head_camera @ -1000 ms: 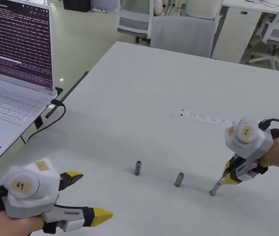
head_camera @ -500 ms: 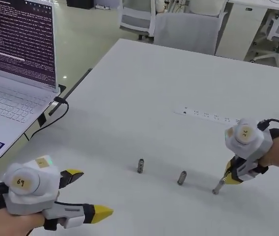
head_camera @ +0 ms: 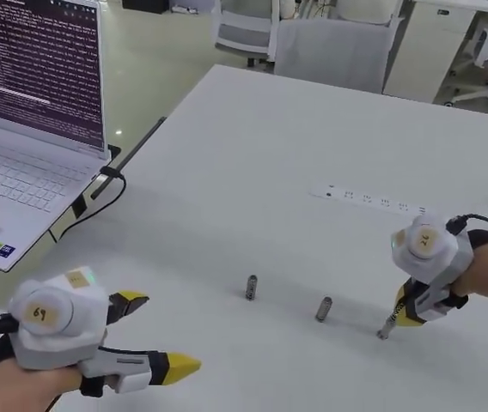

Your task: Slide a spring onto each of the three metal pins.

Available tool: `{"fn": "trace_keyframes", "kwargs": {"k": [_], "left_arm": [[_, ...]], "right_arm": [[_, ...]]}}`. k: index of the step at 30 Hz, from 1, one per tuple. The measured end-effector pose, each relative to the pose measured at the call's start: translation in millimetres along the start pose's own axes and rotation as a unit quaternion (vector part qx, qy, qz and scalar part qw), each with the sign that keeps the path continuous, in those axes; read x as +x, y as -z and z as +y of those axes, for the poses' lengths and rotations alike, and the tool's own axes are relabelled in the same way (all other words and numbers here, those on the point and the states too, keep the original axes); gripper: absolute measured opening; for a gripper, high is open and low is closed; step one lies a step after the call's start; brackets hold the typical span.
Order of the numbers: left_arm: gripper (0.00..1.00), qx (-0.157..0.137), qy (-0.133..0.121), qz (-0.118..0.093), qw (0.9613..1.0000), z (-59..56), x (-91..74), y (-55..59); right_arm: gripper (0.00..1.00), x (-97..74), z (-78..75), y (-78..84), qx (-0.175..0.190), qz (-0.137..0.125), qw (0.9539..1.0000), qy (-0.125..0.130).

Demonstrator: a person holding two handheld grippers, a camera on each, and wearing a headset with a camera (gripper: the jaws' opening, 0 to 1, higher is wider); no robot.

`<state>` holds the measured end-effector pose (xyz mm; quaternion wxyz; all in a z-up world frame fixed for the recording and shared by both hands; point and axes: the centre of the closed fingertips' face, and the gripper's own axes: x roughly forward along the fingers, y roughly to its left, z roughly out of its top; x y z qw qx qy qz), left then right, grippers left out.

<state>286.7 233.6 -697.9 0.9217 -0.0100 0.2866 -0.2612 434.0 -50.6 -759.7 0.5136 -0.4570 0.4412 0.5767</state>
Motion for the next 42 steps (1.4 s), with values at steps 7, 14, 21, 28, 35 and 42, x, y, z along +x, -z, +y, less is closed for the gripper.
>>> {"fn": "trace_keyframes", "kwargs": {"k": [7,14,21,28,35,42], "left_arm": [[0.75,0.0,-0.002,0.001,1.0,0.9,-2.4,-0.6],[0.75,0.0,-0.002,0.003,1.0,2.8,-0.9,1.6],[0.74,-0.002,0.0,0.006,1.0,0.9,-0.8,3.3],[0.74,-0.004,-0.003,0.007,1.0,4.0,-1.9,4.4],[0.74,-0.006,-0.003,0.009,0.9999,2.9,-2.1,5.5],[0.74,-0.006,-0.004,0.009,0.9999,4.2,-1.9,5.5]], "right_arm": [[0.09,6.8,-0.8,-0.7,0.004,0.001,1.0,-0.001],[0.09,12.8,-0.9,1.1,0.006,0.005,1.0,-0.002],[0.09,22.0,-1.5,3.2,0.012,0.007,0.9999,-0.002],[0.09,27.9,-2.4,4.1,0.015,0.009,0.9998,0.003],[0.09,32.9,-2.9,5.5,0.017,0.013,0.9998,0.003],[0.09,32.9,-2.4,5.2,0.018,0.012,0.9998,0.003]]}}
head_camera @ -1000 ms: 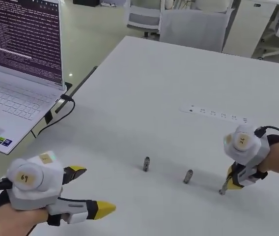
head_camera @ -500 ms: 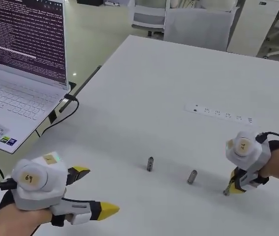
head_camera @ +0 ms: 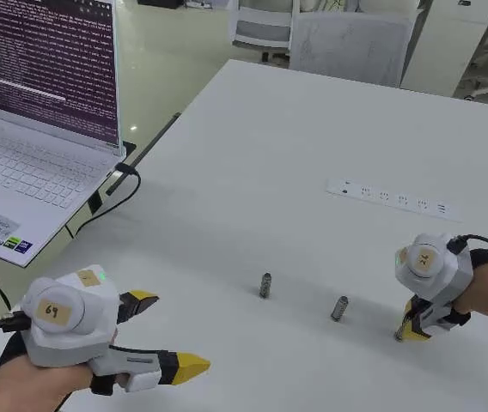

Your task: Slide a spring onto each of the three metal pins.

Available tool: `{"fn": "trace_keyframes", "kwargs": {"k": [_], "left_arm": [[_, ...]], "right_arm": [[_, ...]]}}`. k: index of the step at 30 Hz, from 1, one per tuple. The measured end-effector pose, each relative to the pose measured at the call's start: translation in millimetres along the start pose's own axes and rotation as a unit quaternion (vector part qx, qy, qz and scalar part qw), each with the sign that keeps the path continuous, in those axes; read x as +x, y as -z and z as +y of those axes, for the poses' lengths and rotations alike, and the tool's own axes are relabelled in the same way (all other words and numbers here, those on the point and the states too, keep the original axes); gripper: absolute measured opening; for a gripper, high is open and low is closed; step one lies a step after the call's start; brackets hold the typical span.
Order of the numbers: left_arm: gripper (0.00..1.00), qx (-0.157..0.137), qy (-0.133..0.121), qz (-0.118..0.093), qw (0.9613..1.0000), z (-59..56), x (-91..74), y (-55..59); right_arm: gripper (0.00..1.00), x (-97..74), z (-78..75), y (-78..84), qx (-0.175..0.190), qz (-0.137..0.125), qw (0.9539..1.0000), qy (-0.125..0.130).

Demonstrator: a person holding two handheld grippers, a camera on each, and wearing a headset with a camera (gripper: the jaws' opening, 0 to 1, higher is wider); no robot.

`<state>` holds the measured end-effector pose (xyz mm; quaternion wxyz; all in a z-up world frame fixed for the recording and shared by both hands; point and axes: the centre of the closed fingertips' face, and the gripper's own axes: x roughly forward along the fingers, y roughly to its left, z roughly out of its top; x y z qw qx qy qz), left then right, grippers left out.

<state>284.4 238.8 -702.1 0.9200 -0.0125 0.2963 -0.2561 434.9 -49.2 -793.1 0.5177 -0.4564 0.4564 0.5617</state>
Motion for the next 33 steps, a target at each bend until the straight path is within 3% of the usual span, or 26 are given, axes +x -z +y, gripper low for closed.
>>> {"fn": "trace_keyframes", "kwargs": {"k": [16,33], "left_arm": [[0.74,0.002,-0.001,-0.002,1.0,1.7,-0.9,-2.4],[0.74,0.01,0.006,-0.003,0.9999,-2.8,2.3,-9.1]], "right_arm": [[0.15,-3.0,-1.4,-0.9,0.001,0.0,1.0,0.001],[0.21,-18.7,-3.7,0.5,0.008,-0.01,0.9999,0.011]]}}
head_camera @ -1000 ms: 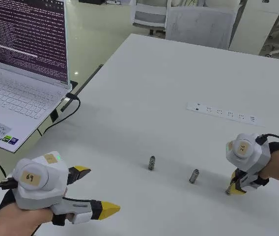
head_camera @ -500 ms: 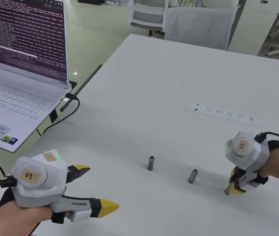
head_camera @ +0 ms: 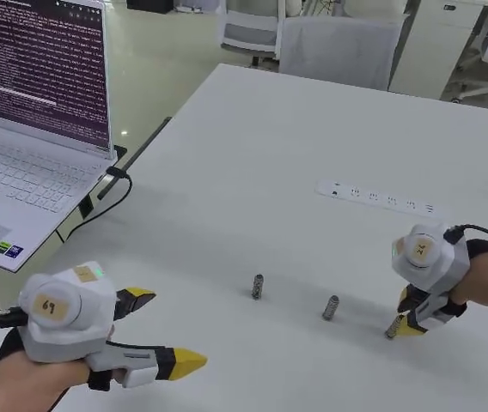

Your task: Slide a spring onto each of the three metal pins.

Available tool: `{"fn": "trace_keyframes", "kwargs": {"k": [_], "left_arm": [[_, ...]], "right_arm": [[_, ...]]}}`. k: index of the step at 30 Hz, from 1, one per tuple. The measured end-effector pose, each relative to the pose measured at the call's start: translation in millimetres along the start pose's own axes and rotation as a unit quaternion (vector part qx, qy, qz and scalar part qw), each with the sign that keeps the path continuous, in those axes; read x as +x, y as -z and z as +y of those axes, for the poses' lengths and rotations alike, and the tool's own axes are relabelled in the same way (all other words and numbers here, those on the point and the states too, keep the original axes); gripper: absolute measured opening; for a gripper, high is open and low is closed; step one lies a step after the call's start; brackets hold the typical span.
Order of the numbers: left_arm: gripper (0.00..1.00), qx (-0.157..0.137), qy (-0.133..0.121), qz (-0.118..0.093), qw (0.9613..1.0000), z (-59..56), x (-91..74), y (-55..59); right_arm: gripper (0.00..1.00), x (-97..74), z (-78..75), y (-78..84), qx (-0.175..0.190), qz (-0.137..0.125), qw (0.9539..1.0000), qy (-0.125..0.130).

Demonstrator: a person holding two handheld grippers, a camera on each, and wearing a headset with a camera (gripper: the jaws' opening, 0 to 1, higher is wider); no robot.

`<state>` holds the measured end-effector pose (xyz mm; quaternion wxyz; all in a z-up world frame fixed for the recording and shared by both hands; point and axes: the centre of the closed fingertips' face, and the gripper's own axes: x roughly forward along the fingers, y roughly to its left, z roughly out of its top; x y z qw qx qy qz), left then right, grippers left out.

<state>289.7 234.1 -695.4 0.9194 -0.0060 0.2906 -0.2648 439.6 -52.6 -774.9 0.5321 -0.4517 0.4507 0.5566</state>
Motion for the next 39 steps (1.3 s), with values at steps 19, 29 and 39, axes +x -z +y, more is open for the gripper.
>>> {"fn": "trace_keyframes", "kwargs": {"k": [19,29,39], "left_arm": [[0.74,0.01,0.008,-0.002,0.9999,-3.6,3.2,-8.5],[0.74,0.015,0.012,-0.003,0.9998,-5.5,5.8,-11.8],[0.74,0.018,0.016,-0.005,0.9997,-7.0,7.6,-16.4]], "right_arm": [[0.27,-23.0,3.3,-3.3,0.031,-0.039,0.9987,0.012],[0.3,-39.5,3.3,-2.2,0.081,-0.088,0.9924,0.029],[0.32,-48.6,13.6,0.4,0.15,-0.153,0.9762,0.033]]}}
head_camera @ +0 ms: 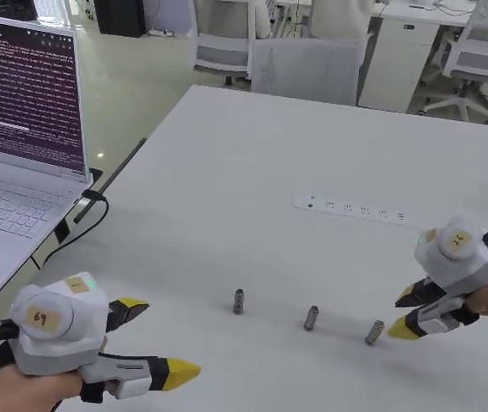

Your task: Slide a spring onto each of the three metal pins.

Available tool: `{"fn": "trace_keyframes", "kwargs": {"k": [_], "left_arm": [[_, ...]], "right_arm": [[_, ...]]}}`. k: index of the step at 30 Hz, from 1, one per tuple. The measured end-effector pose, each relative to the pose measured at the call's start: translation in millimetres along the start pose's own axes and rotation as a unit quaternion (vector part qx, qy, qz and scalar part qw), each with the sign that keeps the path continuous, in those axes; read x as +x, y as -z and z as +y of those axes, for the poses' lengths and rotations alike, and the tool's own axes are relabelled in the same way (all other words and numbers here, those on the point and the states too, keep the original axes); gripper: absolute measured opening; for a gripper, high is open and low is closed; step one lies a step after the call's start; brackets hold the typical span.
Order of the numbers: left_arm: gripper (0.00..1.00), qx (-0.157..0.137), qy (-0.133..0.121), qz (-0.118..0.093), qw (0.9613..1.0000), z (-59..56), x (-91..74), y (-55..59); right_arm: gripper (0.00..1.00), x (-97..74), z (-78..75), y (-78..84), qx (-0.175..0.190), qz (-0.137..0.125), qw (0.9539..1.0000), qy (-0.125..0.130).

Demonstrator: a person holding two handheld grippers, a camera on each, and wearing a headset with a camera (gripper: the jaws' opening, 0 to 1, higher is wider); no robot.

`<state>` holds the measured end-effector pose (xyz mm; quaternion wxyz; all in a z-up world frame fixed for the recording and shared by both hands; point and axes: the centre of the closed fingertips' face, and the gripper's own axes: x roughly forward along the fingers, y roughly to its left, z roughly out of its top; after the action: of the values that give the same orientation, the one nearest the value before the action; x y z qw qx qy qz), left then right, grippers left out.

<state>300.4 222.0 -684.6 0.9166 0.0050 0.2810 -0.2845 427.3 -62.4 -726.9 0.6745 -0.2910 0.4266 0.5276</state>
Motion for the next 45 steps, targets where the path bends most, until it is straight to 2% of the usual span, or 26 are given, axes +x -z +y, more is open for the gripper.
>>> {"fn": "trace_keyframes", "kwargs": {"k": [8,11,19,26,34,45], "left_arm": [[0.74,0.0,0.001,-0.001,1.0,-1.0,0.1,-0.9],[0.74,-0.001,0.001,-0.001,1.0,-0.5,0.0,-0.9],[0.74,0.0,0.001,-0.002,1.0,-0.7,0.4,-2.0],[0.74,-0.001,0.002,-0.005,1.0,-0.2,1.3,-4.7],[0.74,0.0,0.002,-0.008,1.0,1.2,0.4,-6.9],[0.75,0.0,0.003,-0.007,1.0,-2.1,-1.0,-8.1]], "right_arm": [[0.35,-6.5,10.7,5.7,0.053,-0.051,0.9973,0.005],[0.37,-8.6,17.4,8.5,0.076,-0.072,0.9945,0.005],[0.43,-13.8,28.7,10.8,0.108,-0.109,0.9881,0.014],[0.45,-20.5,38.1,8.1,0.137,-0.146,0.9794,0.026],[0.52,-25.9,55.3,8.5,0.159,-0.177,0.9708,0.031],[0.58,-32.7,72.3,10.4,0.177,-0.203,0.9623,0.038]]}}
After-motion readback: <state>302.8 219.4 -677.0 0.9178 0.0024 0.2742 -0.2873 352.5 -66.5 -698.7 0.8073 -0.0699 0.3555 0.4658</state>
